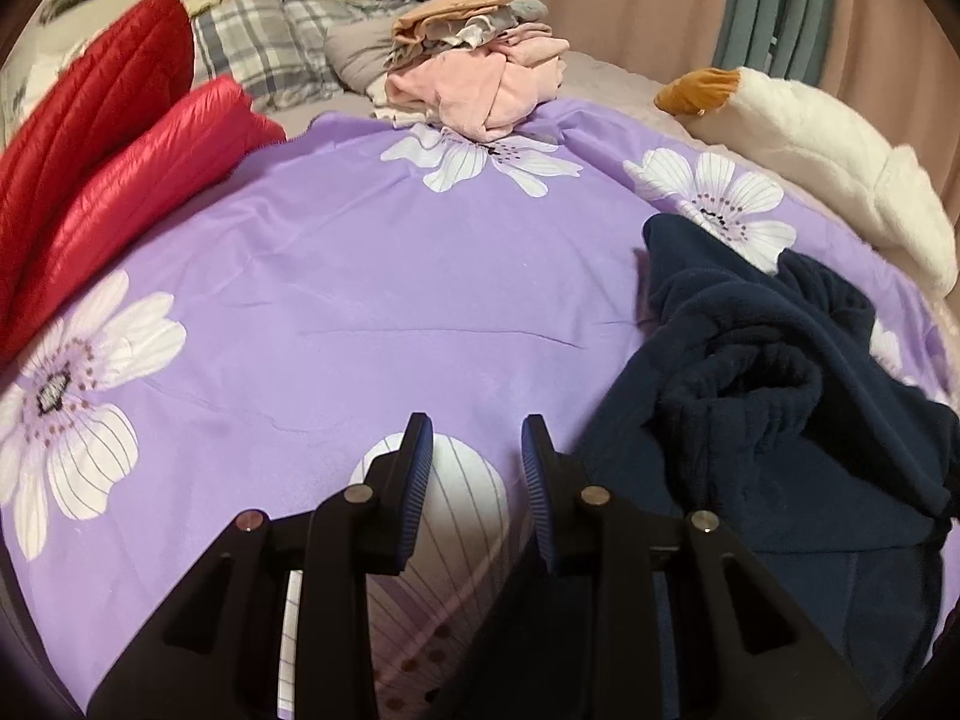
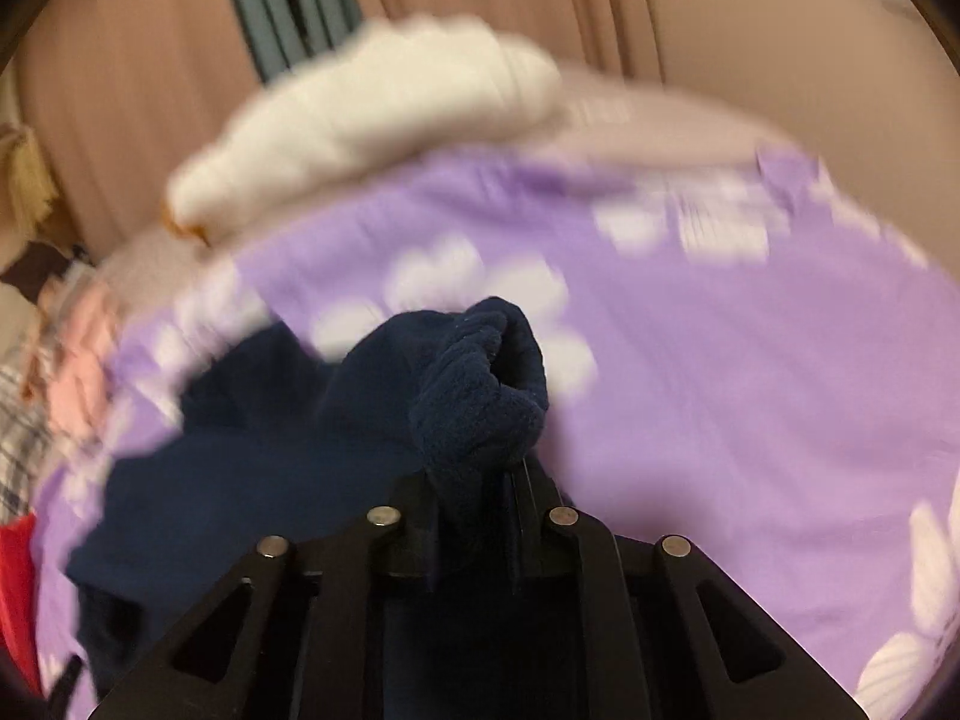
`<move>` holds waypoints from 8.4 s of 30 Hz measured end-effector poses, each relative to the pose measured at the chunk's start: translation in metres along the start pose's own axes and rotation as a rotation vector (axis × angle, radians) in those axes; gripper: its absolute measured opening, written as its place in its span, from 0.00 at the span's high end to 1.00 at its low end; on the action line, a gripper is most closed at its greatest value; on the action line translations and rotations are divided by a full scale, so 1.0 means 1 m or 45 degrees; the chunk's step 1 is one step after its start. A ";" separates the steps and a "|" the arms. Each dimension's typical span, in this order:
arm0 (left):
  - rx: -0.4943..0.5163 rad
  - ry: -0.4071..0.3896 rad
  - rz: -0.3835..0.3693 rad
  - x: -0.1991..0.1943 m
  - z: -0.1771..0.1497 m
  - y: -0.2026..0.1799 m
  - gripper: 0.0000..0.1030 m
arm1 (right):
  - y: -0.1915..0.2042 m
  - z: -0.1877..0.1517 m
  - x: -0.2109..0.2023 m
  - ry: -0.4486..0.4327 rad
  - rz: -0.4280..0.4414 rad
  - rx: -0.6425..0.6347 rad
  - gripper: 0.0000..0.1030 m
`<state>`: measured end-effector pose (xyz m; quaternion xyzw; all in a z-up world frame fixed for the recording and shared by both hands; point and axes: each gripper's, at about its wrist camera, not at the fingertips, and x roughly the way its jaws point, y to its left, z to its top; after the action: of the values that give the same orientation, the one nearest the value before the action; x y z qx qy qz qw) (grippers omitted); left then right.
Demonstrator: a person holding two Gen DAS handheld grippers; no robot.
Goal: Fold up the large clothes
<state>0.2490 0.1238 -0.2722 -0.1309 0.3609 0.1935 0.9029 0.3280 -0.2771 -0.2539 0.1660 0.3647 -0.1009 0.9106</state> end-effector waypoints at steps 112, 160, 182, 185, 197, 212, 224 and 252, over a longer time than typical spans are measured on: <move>-0.119 0.131 -0.171 0.065 0.024 -0.064 0.09 | 0.044 -0.027 0.014 -0.113 -0.218 -0.323 0.77; -0.233 0.252 -0.541 -0.099 -0.126 0.064 0.01 | -0.104 -0.158 -0.122 0.106 -0.033 0.140 0.17; -0.321 0.289 -0.669 -0.131 -0.157 0.076 0.05 | -0.094 -0.202 -0.149 0.069 0.054 0.173 0.17; -0.371 0.291 -0.721 -0.138 -0.162 0.083 0.05 | -0.095 -0.211 -0.158 0.061 0.104 0.214 0.17; -0.476 0.224 -0.683 -0.160 -0.177 0.094 0.12 | -0.090 -0.221 -0.168 0.055 0.163 0.274 0.17; -0.499 0.254 -0.702 -0.154 -0.197 0.099 0.02 | -0.108 -0.242 -0.182 0.033 0.087 0.316 0.16; -0.470 0.214 -0.916 -0.133 -0.169 0.064 0.05 | -0.070 -0.228 -0.154 -0.031 0.305 0.297 0.14; -0.349 0.268 -0.871 -0.119 -0.174 0.050 0.53 | -0.090 -0.234 -0.148 0.073 0.603 0.406 0.62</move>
<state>0.0429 0.0729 -0.3164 -0.3825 0.3578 -0.0869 0.8474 0.0476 -0.2633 -0.3299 0.3905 0.3210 0.0634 0.8605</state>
